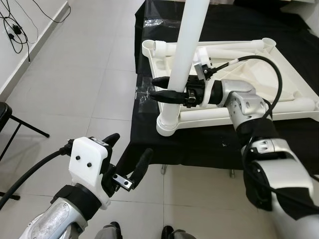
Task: Building children table
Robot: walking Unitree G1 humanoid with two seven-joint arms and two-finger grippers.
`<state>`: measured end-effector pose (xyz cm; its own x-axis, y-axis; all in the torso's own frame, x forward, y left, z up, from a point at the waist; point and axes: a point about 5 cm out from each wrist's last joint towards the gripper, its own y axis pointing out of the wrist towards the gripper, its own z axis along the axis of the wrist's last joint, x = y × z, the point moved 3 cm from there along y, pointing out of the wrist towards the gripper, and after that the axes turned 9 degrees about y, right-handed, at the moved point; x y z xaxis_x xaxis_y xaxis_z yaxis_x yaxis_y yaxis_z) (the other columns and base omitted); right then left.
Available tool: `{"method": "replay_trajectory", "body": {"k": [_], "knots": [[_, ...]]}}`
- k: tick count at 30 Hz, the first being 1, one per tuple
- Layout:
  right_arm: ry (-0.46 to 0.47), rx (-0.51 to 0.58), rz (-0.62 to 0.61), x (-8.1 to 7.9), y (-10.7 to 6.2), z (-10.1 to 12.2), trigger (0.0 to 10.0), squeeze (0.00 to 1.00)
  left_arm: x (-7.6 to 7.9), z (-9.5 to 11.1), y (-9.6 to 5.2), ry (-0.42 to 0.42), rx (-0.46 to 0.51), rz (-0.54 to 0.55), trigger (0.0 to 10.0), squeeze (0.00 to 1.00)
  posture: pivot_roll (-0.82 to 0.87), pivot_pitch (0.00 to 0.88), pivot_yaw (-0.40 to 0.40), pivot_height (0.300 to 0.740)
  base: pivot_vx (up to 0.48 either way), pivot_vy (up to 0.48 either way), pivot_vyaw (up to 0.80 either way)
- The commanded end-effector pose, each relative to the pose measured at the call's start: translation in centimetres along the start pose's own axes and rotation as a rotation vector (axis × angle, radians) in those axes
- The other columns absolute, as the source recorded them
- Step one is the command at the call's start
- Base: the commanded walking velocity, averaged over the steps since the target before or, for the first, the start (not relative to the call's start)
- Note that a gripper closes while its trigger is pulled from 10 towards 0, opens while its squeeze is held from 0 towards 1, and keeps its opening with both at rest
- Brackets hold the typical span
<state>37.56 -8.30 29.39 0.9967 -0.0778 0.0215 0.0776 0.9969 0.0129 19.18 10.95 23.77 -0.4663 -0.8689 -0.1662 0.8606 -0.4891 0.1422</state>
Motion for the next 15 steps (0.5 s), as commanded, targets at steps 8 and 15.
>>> {"method": "replay_trajectory", "body": {"k": [8,15], "knots": [[0.04,0.023,-0.158,0.4,-1.1,-2.6,0.0,0.0,0.4,-0.3,-0.2,-0.004,-0.016,-0.019,10.0,0.0,0.23,0.247,-0.124,0.74,0.0,0.0,0.0],[0.136,-0.156,-1.204,-2.4,-1.7,-14.2,0.0,0.0,0.3,-0.2,-0.3,0.003,-0.018,-0.027,10.0,0.0,0.22,0.222,-0.101,0.74,0.0,0.0,0.0]]}}
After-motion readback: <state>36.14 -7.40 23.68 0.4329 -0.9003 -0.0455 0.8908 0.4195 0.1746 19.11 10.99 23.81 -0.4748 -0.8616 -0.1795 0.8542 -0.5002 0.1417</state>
